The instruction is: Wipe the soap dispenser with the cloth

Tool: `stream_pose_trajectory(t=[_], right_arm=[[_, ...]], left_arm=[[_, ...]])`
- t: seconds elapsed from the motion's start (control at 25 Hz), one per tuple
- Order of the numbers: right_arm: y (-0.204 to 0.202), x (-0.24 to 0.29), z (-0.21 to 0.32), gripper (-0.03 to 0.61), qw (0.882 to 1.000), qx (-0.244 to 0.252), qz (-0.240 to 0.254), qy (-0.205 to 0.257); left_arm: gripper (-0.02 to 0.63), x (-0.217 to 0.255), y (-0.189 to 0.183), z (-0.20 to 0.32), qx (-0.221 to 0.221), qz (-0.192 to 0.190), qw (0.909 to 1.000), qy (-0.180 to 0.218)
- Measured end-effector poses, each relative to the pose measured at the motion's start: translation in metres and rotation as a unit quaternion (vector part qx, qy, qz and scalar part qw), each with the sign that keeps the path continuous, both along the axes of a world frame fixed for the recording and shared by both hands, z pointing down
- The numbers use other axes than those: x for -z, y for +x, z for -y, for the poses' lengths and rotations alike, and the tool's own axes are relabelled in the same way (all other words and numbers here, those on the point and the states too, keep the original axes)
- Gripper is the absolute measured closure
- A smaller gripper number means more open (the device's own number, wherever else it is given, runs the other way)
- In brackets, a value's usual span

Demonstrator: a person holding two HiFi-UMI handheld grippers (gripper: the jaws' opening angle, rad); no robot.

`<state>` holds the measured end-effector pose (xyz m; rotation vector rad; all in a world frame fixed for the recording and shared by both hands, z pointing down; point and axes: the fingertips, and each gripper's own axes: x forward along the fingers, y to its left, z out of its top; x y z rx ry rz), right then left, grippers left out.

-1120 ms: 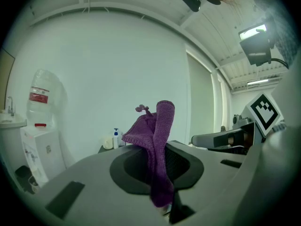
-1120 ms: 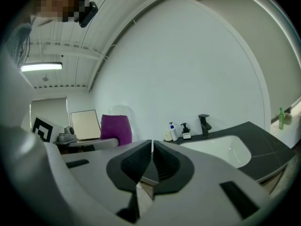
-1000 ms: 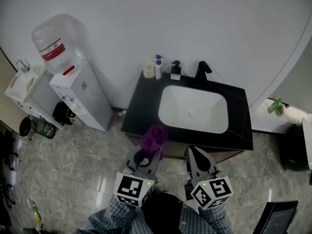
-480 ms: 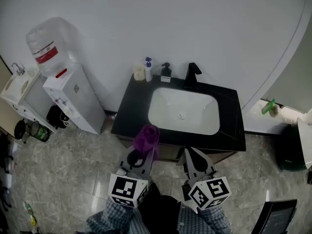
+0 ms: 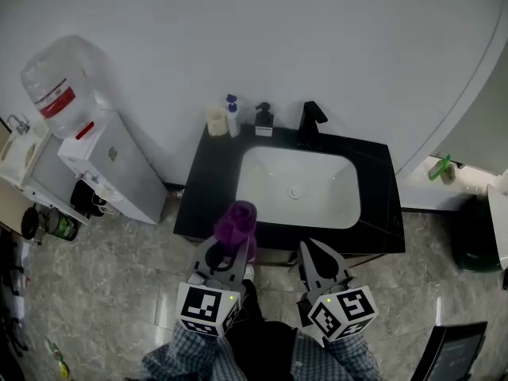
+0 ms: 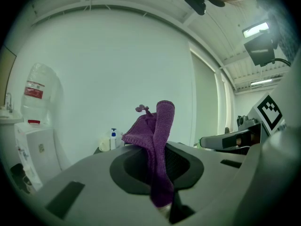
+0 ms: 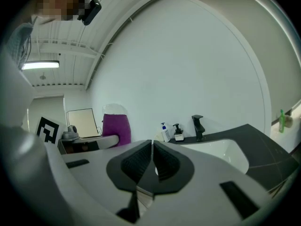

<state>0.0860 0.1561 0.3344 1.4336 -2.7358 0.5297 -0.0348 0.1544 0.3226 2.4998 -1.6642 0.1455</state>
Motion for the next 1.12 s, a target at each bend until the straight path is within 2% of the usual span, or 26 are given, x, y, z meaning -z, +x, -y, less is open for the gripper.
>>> stream_pose_trajectory(t=[0.68,0.8,1.12], right_arm=[[-0.052,-0.015,0.206,0.554,0.999,-0.022,-0.02,-0.024],[-0.06,-0.019,0.232,0.554,0.999,-0.024,-0.024,-0.024],[-0.069,-0.027,0.27,0.554,0.998,-0.028,-0.035,-0.033]], left_arm=[[0.551,-0.028,-0.037,0.197,-0.058,-0.005,0.9976,-0.037],[0.551,-0.031,-0.039,0.225,-0.07,-0.014,0.9969,-0.033],[0.551,-0.047,-0.036,0.272,-0.09,-0.023,0.9942,-0.054]])
